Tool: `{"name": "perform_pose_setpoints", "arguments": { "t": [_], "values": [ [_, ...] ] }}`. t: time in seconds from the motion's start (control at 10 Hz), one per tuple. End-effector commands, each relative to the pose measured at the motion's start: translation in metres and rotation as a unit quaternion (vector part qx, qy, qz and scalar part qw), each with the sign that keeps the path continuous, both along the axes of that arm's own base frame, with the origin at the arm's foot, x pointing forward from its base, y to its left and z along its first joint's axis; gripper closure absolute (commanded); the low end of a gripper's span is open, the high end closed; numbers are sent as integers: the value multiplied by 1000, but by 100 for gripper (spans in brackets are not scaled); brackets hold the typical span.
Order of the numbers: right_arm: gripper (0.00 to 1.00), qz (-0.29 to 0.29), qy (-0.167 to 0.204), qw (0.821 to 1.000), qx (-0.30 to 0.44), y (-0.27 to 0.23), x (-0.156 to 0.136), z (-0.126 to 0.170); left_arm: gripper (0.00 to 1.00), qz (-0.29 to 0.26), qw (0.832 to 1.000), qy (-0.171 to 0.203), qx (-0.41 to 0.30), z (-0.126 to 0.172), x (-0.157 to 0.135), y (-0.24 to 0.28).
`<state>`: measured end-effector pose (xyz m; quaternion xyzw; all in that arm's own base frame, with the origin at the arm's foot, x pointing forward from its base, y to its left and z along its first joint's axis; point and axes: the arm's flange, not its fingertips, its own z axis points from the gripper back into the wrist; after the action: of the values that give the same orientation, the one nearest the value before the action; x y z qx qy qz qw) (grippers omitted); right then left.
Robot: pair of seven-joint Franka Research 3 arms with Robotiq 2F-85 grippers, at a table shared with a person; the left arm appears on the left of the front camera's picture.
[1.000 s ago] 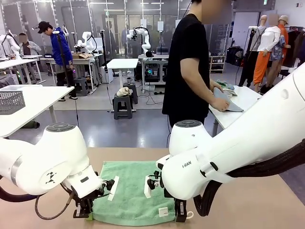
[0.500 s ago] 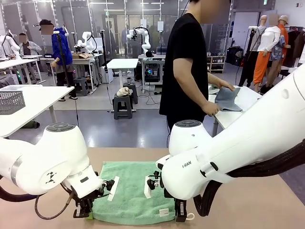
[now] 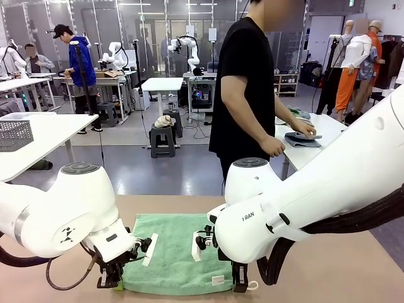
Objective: Fold the towels and place them in the basket.
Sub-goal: When a person lays out a Towel with hook on the table, fold it in half twice.
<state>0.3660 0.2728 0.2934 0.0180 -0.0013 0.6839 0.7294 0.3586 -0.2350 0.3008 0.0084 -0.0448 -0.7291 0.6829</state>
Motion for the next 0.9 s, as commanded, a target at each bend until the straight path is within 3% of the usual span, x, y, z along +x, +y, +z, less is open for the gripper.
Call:
{"name": "perform_pose_setpoints", "arguments": {
  "t": [0.0, 0.2, 0.3, 0.4, 0.5, 0.6, 0.8],
  "values": [
    [100, 13, -6, 1000, 4, -5, -1, 3, 100, -5, 1000, -5, -13, -8, -23, 15],
    [100, 18, -7, 1000, -1, -4, -2, 3, 100, -2, 1000, -3, -16, -9, -24, 16],
    [75, 17, -6, 1000, -2, -4, -2, 4, 100, -3, 1000, -2, -16, -9, -24, 16],
    [83, 19, -5, 1000, -1, -4, -1, 4, 100, -3, 1000, -2, -15, -8, -23, 16],
    [80, 24, -13, 1000, -4, -4, -3, 3, 100, -3, 1000, -2, -15, -8, -23, 15],
    [100, 18, -2, 1000, 1, -4, -2, 4, 100, -3, 1000, -3, -15, -8, -23, 16],
    [100, 15, 4, 1000, -1, -4, -2, 4, 100, -2, 1000, -2, -15, -9, -24, 17]
  ]
}}
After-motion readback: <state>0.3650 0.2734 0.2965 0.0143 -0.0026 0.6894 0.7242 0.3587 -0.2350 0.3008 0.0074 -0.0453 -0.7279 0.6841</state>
